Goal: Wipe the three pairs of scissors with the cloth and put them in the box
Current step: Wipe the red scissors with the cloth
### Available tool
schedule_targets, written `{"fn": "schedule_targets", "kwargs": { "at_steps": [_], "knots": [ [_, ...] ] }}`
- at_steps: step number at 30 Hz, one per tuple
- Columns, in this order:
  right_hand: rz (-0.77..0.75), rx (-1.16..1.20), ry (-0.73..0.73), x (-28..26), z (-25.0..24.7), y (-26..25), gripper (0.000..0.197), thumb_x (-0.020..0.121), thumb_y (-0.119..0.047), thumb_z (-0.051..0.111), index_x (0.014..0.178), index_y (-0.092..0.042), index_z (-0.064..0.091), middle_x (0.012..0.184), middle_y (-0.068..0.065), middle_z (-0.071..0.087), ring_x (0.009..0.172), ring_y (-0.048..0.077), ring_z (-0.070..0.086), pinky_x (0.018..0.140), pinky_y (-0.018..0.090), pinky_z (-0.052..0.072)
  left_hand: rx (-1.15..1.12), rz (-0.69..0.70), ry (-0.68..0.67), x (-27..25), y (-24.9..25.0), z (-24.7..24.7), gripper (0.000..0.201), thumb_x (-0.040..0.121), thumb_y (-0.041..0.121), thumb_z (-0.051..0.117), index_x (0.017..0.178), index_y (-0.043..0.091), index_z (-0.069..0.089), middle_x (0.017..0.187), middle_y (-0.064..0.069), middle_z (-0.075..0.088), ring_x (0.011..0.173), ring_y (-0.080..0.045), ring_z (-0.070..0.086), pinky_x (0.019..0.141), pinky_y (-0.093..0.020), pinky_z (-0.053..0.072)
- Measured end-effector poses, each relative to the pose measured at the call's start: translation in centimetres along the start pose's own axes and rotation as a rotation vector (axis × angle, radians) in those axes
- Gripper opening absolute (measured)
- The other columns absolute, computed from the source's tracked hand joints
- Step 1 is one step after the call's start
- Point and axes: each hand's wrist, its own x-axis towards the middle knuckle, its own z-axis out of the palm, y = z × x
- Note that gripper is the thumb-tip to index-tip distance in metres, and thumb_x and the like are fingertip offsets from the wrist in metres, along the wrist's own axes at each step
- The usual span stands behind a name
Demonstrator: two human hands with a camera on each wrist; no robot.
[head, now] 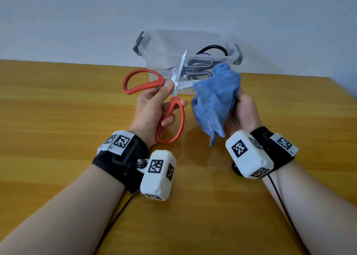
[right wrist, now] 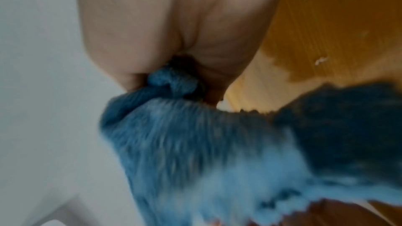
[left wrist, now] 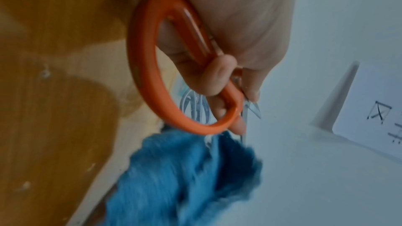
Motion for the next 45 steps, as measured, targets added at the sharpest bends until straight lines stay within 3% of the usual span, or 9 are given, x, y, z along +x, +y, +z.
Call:
{"fn": "schedule_targets", "kwargs": {
  "at_steps": [3, 7, 15, 20, 26, 29, 31, 35, 45],
  "knots": [
    [-0.116, -0.085, 0.095, 0.1, 0.5, 0.2, 0.019, 0.090, -0.013, 0.066, 0.103, 0.001, 0.067, 0.100, 0.019, 0.066, 0.093, 0.029, 0.062, 0.087, 0.034, 0.054, -0.033, -0.017, -0.037, 0.0, 0.0, 0.1, 0.020, 0.104, 0.024, 0.054, 0.086, 0.017, 0.054, 0.080, -0.021, 0.064, 0.028, -0.009, 0.041, 0.028, -0.015, 0.023],
    [-0.242, -0.335, -0.012, -0.7, 1.9, 2.1, 0.027, 0.100, 0.003, 0.048, 0.095, -0.004, 0.073, 0.092, 0.016, 0.072, 0.080, 0.022, 0.068, 0.067, 0.028, 0.056, 0.037, 0.043, -0.102, 0.0, -0.8, 0.6, 0.009, 0.105, 0.016, 0.053, 0.099, 0.011, 0.057, 0.069, -0.019, 0.067, 0.030, -0.013, 0.047, 0.028, -0.015, 0.027],
    [-0.159, -0.226, -0.279, -1.8, 2.6, 1.2, 0.030, 0.104, -0.003, 0.035, 0.123, 0.007, 0.056, 0.080, 0.013, 0.068, 0.062, 0.018, 0.062, 0.066, 0.036, 0.056, 0.045, 0.116, -0.135, -0.3, -1.0, 1.0, 0.022, 0.105, 0.010, 0.052, 0.126, 0.008, 0.058, 0.089, -0.023, 0.067, 0.041, -0.012, 0.060, 0.029, -0.017, 0.027],
    [-0.172, -0.217, -0.263, -1.8, 2.5, 1.0, 0.039, 0.101, -0.008, 0.041, 0.132, 0.014, 0.052, 0.110, 0.026, 0.067, 0.094, 0.033, 0.069, 0.095, 0.054, 0.053, 0.031, 0.119, -0.108, 0.2, -1.4, 0.7, 0.026, 0.104, 0.012, 0.056, 0.129, 0.006, 0.060, 0.086, -0.018, 0.066, 0.039, -0.014, 0.051, 0.031, -0.018, 0.031],
    [-0.132, 0.023, -0.116, -1.3, 0.9, 0.2, 0.033, 0.101, -0.025, 0.050, 0.107, 0.000, 0.069, 0.107, 0.018, 0.069, 0.104, 0.030, 0.067, 0.098, 0.044, 0.054, -0.020, 0.049, 0.023, 0.3, -0.6, 0.3, 0.025, 0.105, 0.018, 0.053, 0.129, 0.013, 0.060, 0.094, -0.016, 0.062, 0.037, -0.005, 0.052, 0.029, -0.016, 0.024],
    [-0.153, 0.055, 0.012, -0.8, 0.4, 0.0, 0.017, 0.085, -0.024, 0.069, 0.071, -0.014, 0.069, 0.073, 0.011, 0.061, 0.074, 0.022, 0.060, 0.082, 0.034, 0.051, -0.091, 0.016, 0.000, 0.2, -0.1, 0.1, 0.034, 0.106, 0.021, 0.050, 0.139, 0.012, 0.053, 0.104, -0.024, 0.054, 0.033, -0.004, 0.053, 0.028, -0.015, 0.020],
    [-0.234, -0.034, 0.087, -0.7, 0.8, 0.2, 0.004, 0.083, -0.018, 0.073, 0.083, -0.014, 0.074, 0.084, 0.016, 0.066, 0.083, 0.024, 0.063, 0.089, 0.037, 0.050, -0.101, 0.011, -0.058, 0.1, -0.2, 0.0, 0.039, 0.106, 0.022, 0.049, 0.143, 0.012, 0.050, 0.091, -0.024, 0.060, 0.031, -0.005, 0.047, 0.029, -0.014, 0.023],
    [-0.198, -0.051, -0.141, -1.1, 2.1, 1.3, 0.047, 0.097, -0.010, 0.055, 0.141, 0.003, 0.051, 0.132, 0.026, 0.056, 0.125, 0.042, 0.054, 0.108, 0.038, 0.042, -0.037, 0.013, -0.137, 0.3, -0.8, 0.1, 0.039, 0.106, 0.018, 0.051, 0.145, 0.022, 0.051, 0.072, -0.015, 0.068, 0.046, -0.016, 0.048, 0.030, -0.016, 0.030],
    [-0.204, -0.068, -0.230, -1.7, 2.2, 0.6, 0.033, 0.103, -0.016, 0.040, 0.122, -0.006, 0.065, 0.105, 0.017, 0.067, 0.072, 0.020, 0.061, 0.053, 0.023, 0.042, 0.039, 0.027, -0.219, 0.2, -1.1, 0.2, 0.042, 0.104, 0.014, 0.052, 0.146, 0.022, 0.049, 0.071, -0.023, 0.068, 0.046, -0.018, 0.062, 0.032, -0.018, 0.030]
  ]
}}
